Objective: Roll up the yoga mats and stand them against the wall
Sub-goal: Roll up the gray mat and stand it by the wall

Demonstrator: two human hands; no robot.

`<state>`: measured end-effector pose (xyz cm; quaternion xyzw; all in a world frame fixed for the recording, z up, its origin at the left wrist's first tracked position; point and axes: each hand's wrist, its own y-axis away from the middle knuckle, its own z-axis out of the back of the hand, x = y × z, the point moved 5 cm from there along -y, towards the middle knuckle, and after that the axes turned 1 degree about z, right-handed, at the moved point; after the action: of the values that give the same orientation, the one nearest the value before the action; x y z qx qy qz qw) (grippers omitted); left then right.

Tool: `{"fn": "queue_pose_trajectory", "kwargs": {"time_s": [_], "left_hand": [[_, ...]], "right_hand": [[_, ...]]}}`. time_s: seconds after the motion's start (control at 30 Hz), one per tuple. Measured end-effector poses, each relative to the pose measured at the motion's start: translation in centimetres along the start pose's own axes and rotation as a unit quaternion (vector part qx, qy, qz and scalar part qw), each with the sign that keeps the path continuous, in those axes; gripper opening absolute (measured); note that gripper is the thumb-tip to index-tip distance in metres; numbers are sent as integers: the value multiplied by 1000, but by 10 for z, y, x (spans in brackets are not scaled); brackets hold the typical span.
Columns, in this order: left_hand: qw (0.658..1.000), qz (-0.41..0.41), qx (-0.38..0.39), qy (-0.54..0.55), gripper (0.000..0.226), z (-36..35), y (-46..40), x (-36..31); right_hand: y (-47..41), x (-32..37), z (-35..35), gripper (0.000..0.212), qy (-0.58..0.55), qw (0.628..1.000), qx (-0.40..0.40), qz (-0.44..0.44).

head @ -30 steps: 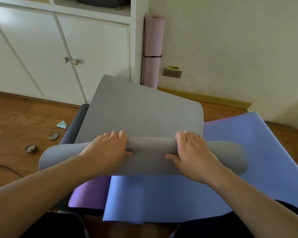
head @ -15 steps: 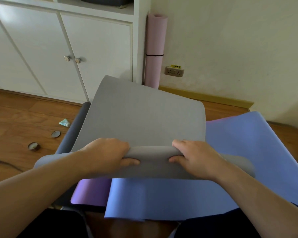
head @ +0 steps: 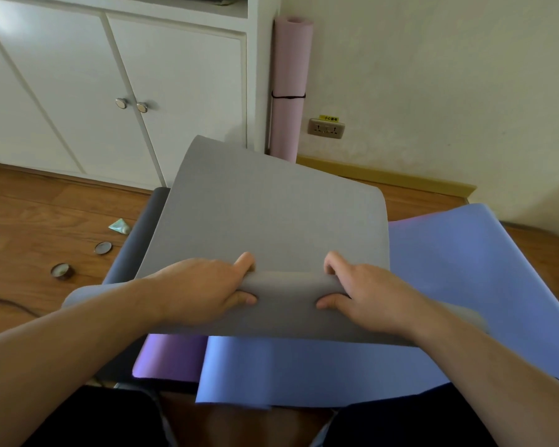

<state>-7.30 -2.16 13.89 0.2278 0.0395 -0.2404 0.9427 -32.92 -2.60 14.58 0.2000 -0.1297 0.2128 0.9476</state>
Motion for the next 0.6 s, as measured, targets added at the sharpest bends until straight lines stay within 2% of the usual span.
{"fn": "queue_pose_trajectory", "kwargs": {"time_s": [0.1,0.23,0.43,0.6], "left_hand": [[1000,-12,-3,-11,27,1,2,-1],[999,5,-38,-31,25,4,1,-4],[995,78,-70,-6,24,2,-4,-7],[994,80,-70,-8,21,5,-8,-7]], "right_hand": [[1,-1,1,31,-36,999,12,18],[-1,0,1,33,1,999,-16,32],[-7,10,1,30,64,996,-47,-27],[-7,15,-9,30,90,994,-39,-45]]}}
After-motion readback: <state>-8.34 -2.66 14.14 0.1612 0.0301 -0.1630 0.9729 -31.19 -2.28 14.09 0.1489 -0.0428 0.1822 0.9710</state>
